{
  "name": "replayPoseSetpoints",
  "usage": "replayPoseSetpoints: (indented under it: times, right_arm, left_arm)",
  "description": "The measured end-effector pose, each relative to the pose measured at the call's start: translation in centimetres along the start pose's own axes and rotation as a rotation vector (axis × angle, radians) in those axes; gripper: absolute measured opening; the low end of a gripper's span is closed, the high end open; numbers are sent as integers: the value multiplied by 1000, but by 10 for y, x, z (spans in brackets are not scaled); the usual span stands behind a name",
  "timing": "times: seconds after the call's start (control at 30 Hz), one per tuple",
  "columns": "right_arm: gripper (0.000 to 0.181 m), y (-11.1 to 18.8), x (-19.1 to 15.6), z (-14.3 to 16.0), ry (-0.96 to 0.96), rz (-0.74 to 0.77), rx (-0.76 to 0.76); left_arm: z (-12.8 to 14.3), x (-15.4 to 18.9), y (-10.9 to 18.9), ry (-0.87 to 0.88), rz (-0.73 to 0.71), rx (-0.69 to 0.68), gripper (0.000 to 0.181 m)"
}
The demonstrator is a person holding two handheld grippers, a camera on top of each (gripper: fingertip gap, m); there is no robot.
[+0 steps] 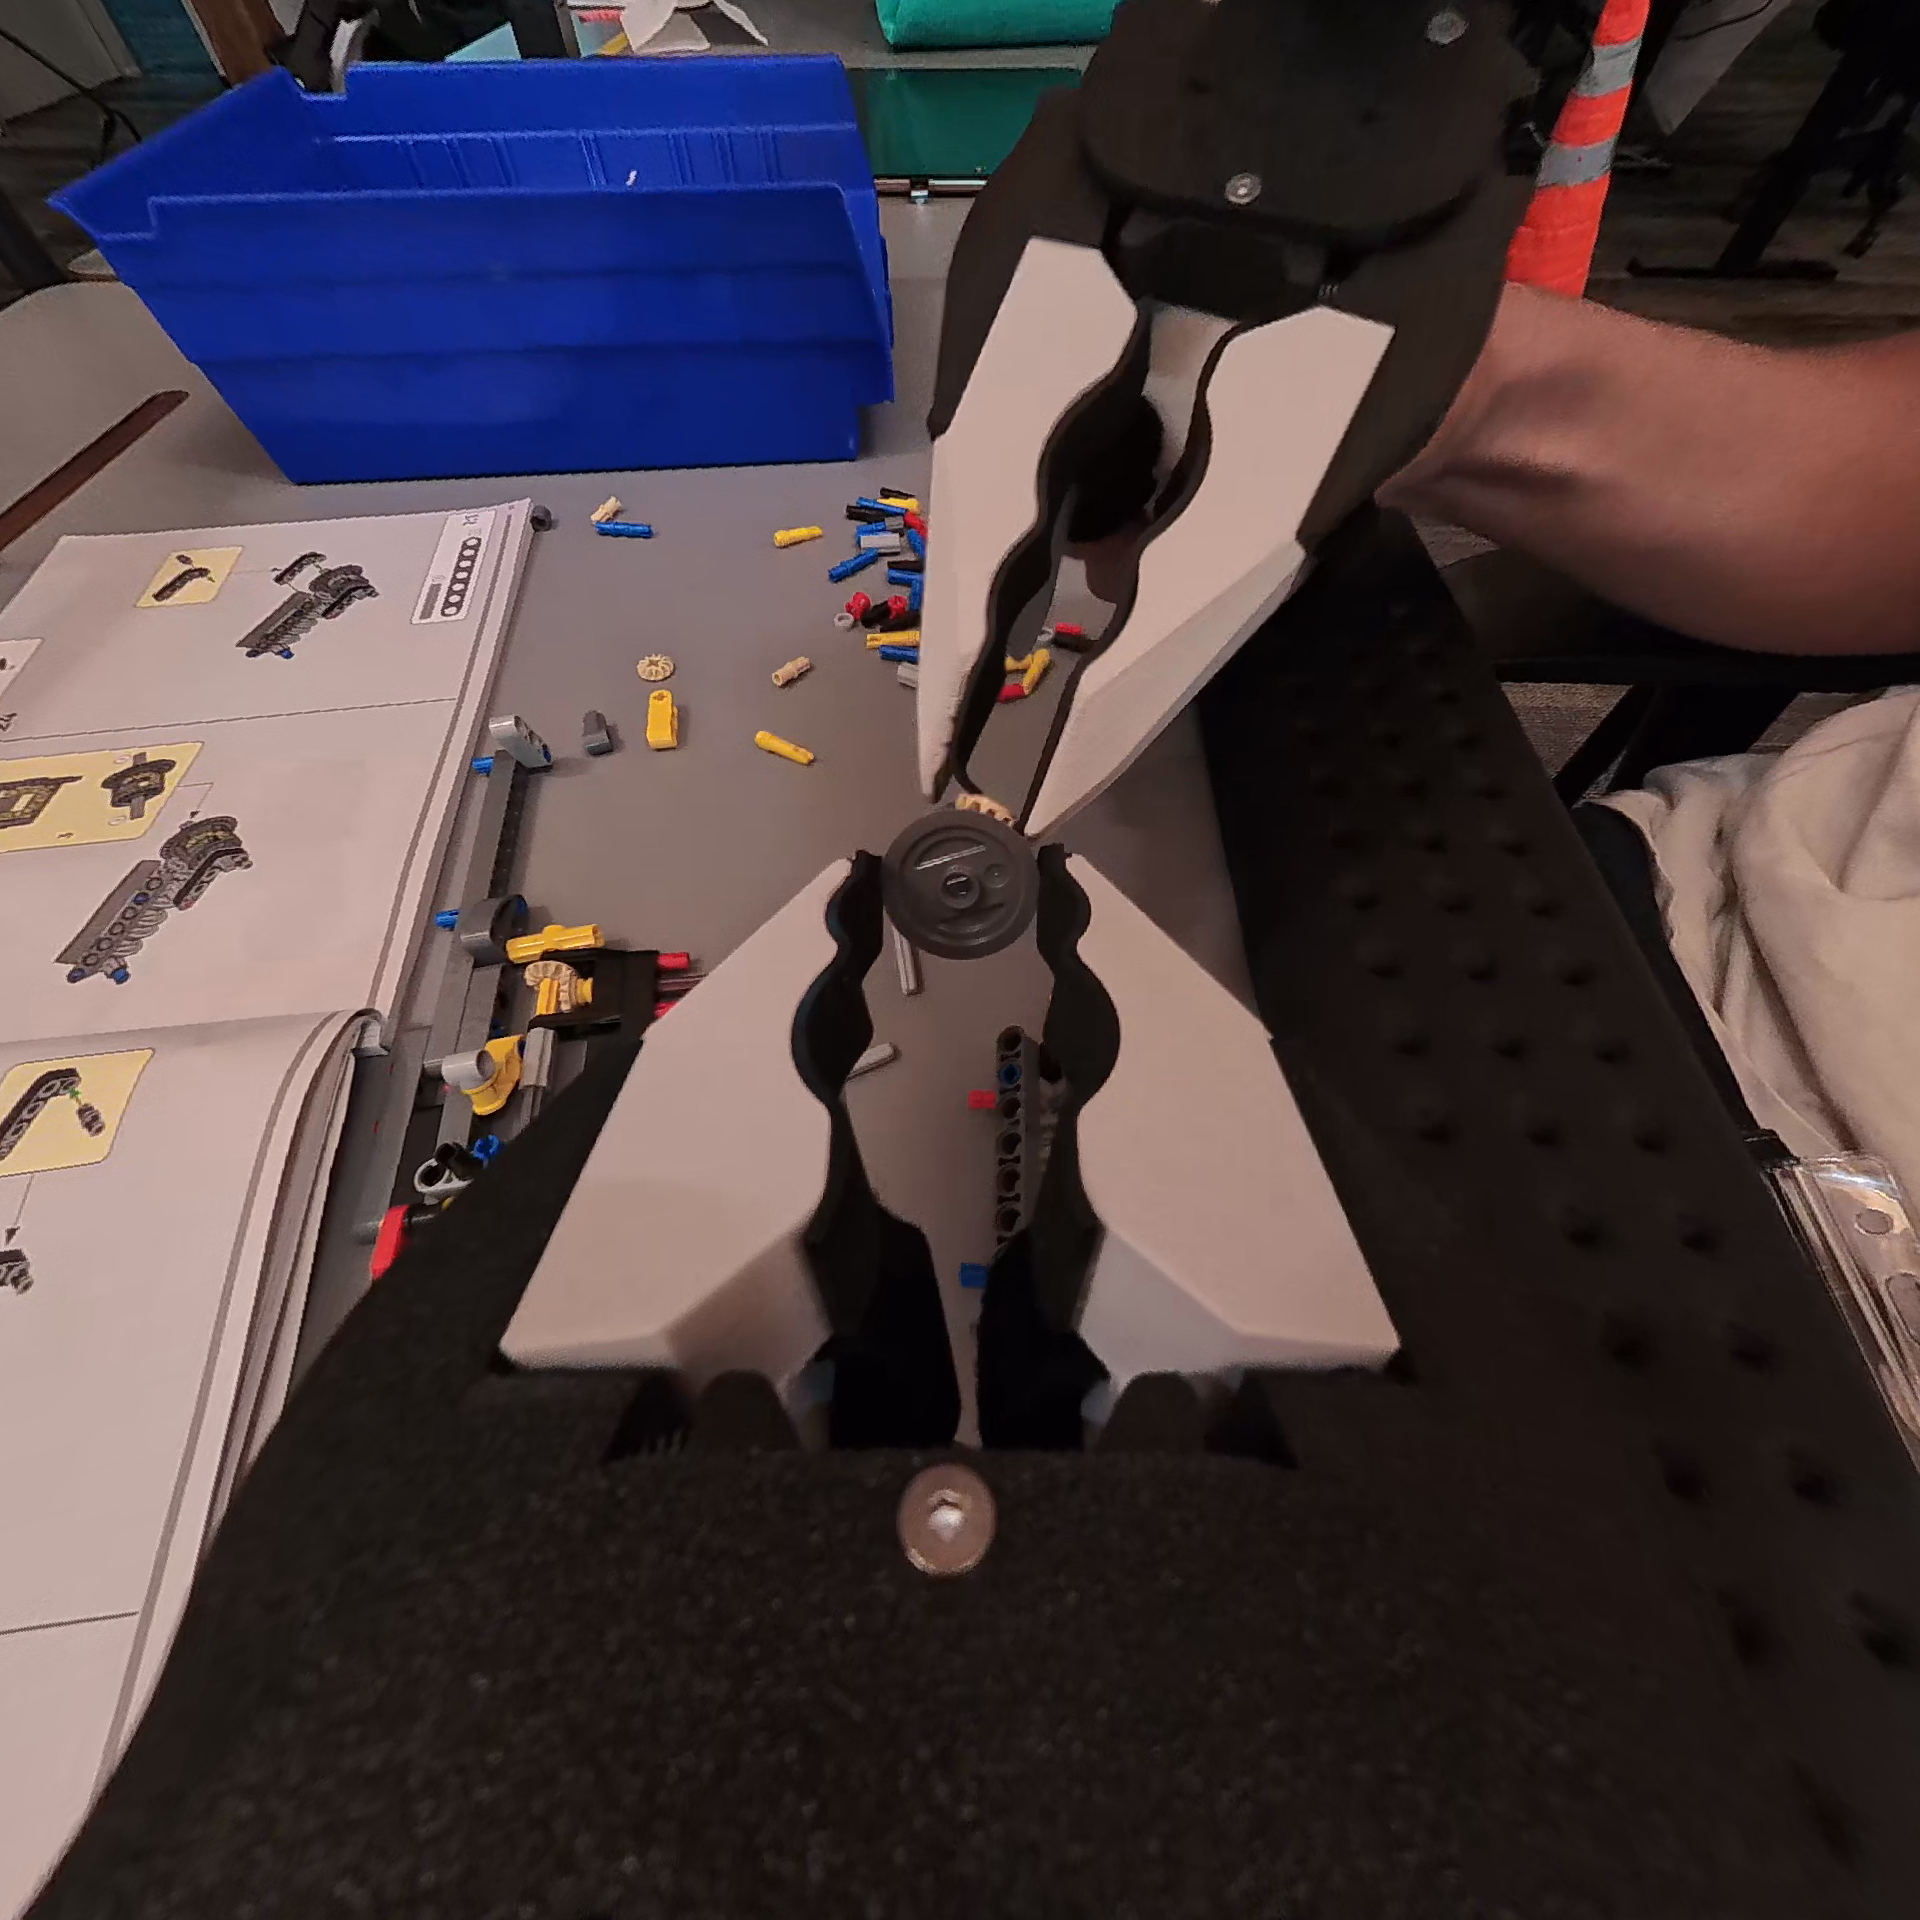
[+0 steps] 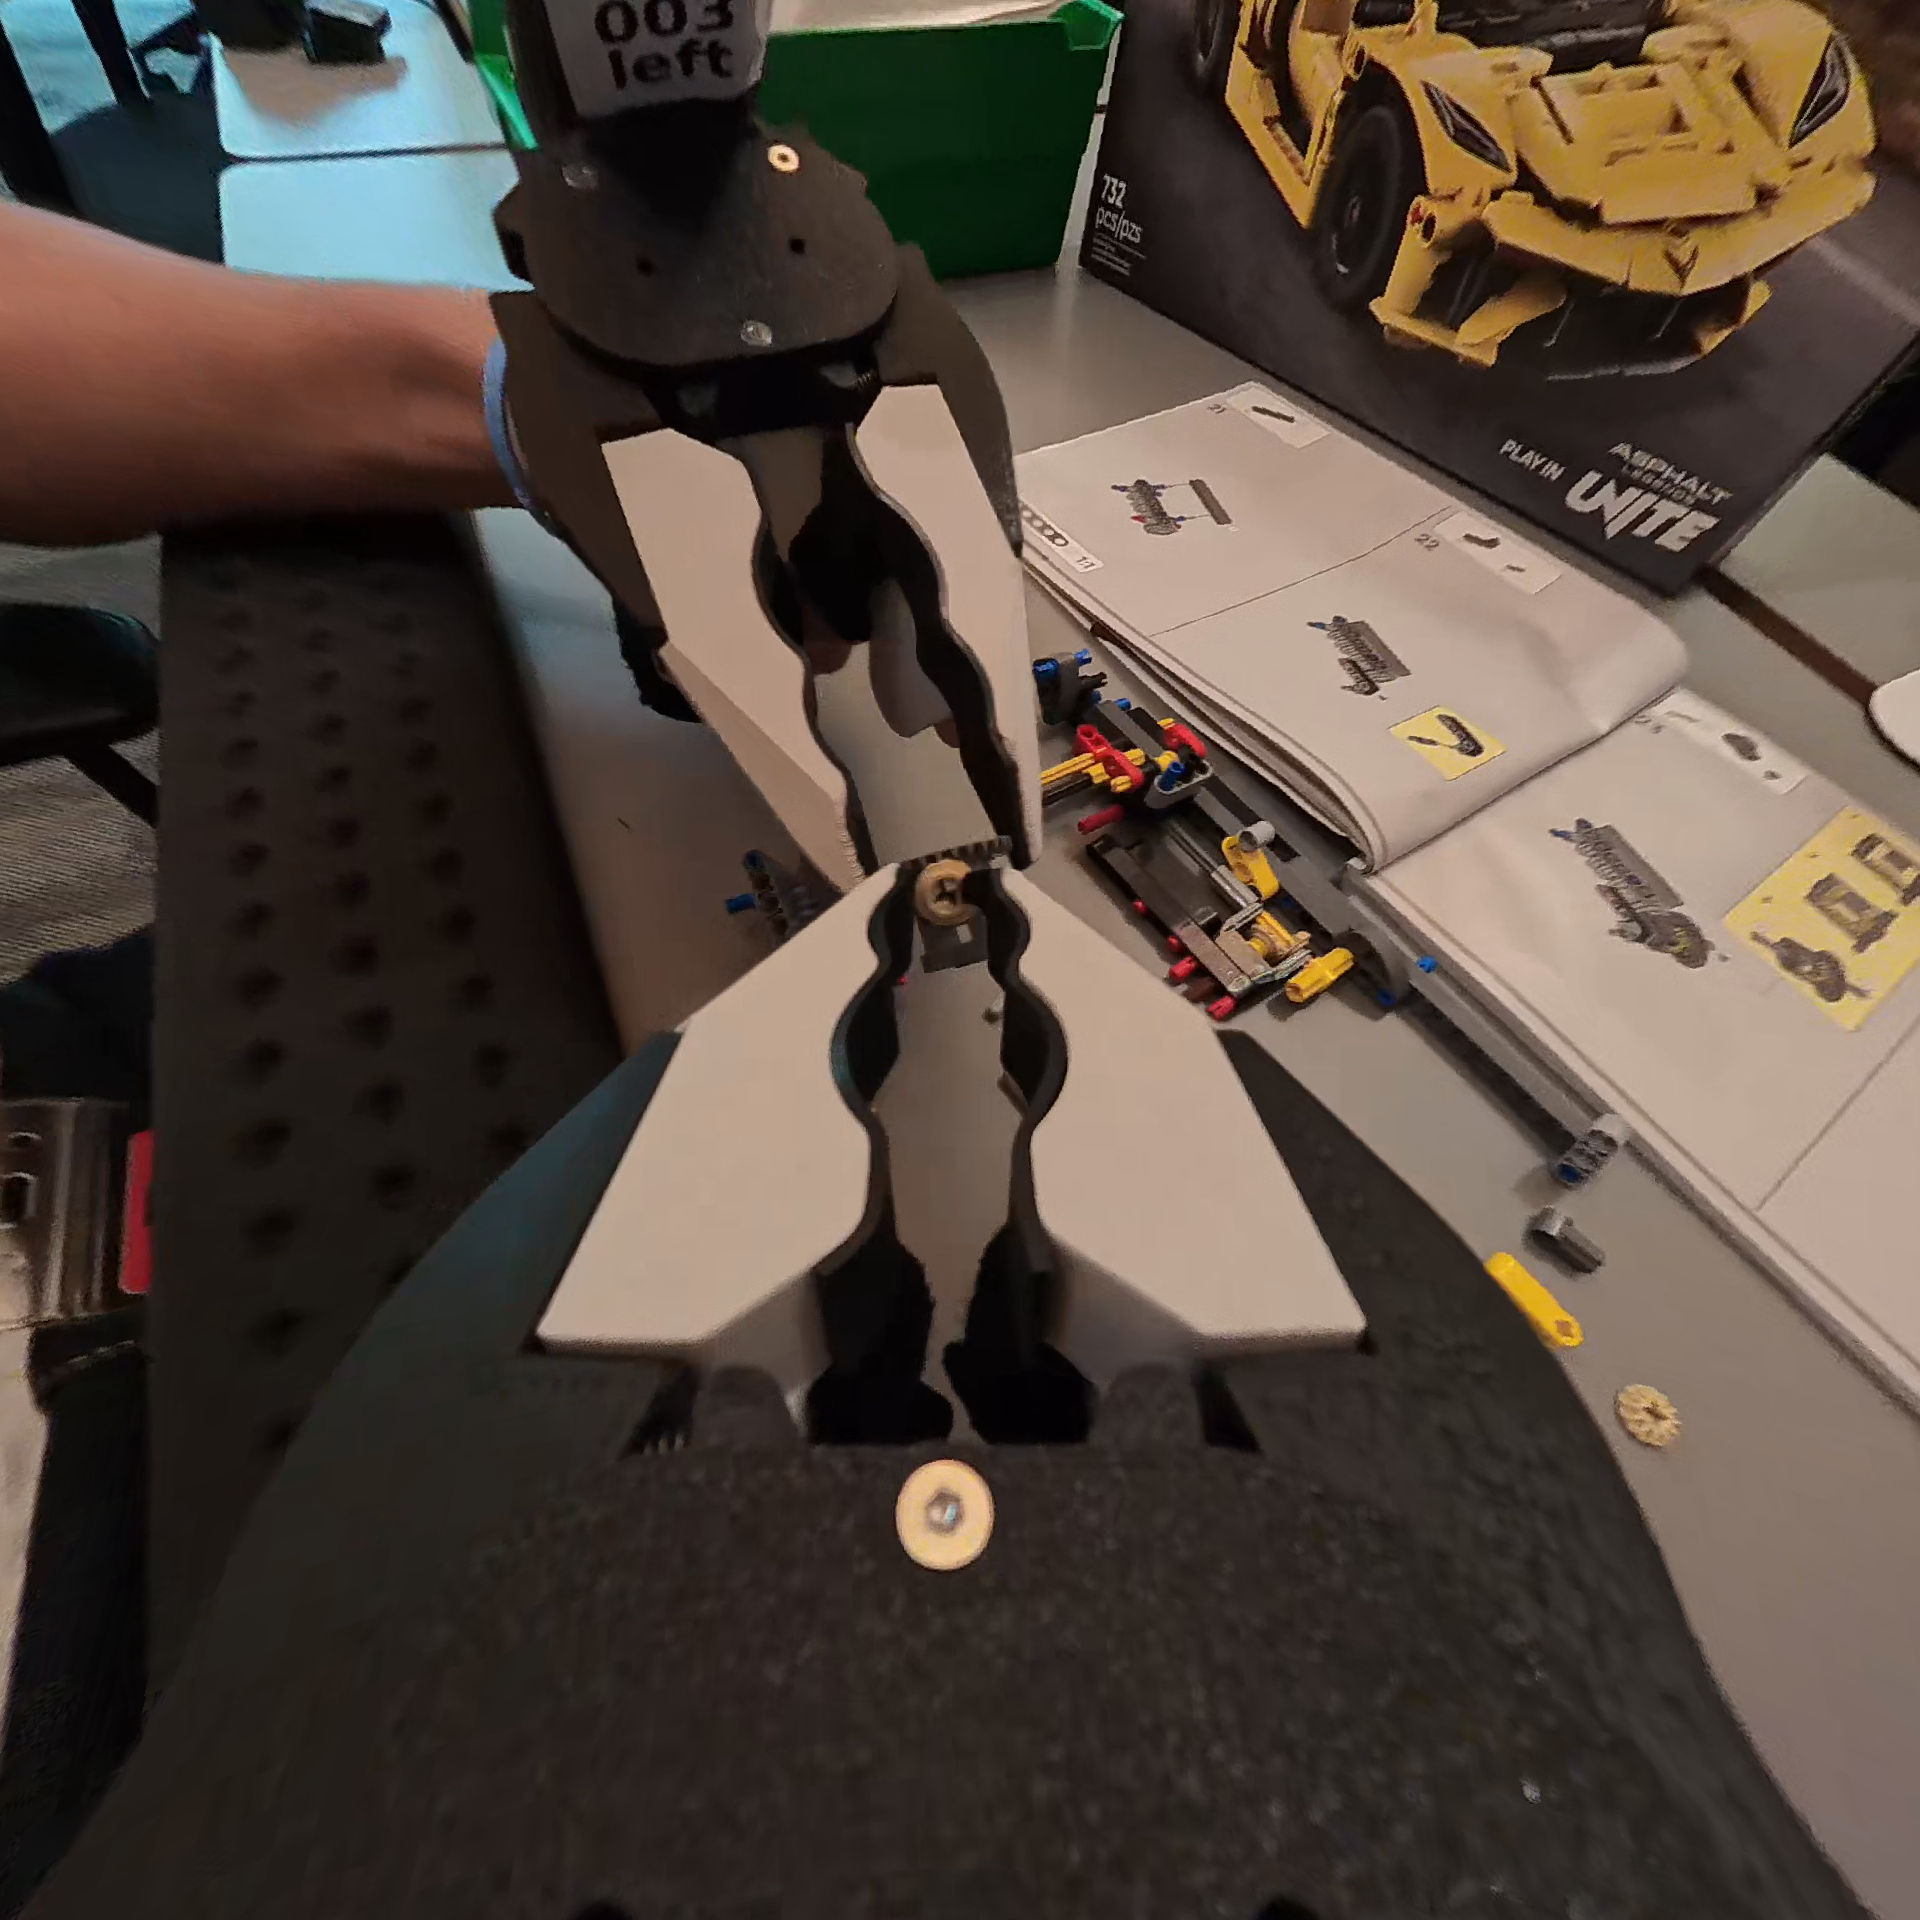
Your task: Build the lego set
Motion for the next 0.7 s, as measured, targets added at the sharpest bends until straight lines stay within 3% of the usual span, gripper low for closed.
replayPoseSetpoints:
  times: [0.33, 0.37, 0.47, 0.6, 0.7]
  right_arm:
    - [9, 2, -19, -5, 335, 255, -2]
    - [0, 2, -19, -3, 361, 289, -33]
    - [0, 3, -12, 10, 452, 354, -188]
    - [0, 4, 3, 31, 305, 253, -337]
    - [0, 11, 16, 36, 168, 211, -321]
  left_arm:
    - [2, -3, -1, 5, -27, -11, 29]
    - [3, -5, -1, 3, -55, -27, 29]
    - [4, -14, 4, 8, -138, -48, 29]
    - [6, -26, 11, 66, -199, -38, 29]
    - [9, -32, 14, 89, -235, -55, 28]
Point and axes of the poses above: each gripper's, where its closed fingertips meet, y back along the fingers, z out of its underside, x = y × z across the jaws, the point moved 10 cm from there along y, back along the fingers, and after that the axes turned 2 degrees about -y, right-handed, at the moved point
